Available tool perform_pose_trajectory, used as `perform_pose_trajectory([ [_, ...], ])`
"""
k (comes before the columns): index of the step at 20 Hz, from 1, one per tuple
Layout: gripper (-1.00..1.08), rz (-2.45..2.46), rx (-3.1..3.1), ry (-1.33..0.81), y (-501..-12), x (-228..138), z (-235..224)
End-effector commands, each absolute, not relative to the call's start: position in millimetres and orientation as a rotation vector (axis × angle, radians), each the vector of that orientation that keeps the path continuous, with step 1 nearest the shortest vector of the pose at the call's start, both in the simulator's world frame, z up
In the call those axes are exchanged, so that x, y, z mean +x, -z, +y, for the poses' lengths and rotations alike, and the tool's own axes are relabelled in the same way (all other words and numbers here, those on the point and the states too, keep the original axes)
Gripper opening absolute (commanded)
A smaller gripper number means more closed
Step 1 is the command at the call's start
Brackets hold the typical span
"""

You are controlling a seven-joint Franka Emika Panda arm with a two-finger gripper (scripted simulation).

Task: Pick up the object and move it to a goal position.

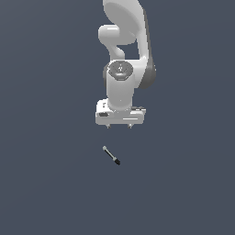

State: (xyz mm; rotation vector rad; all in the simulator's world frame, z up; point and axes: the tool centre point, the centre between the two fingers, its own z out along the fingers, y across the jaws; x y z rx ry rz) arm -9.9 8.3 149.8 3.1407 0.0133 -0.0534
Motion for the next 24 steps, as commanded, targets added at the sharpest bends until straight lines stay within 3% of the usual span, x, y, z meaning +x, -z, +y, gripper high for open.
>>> perform_pose_trajectory([
  [1, 1.00, 0.013, 3.141, 0.053, -149.8, -9.9, 8.3],
  [10, 1.00, 0.089, 3.157, 0.050, -162.1, -7.8, 43.0],
  [24, 1.00, 0.230, 3.145, 0.044, -150.4, 5.0, 33.6],
])
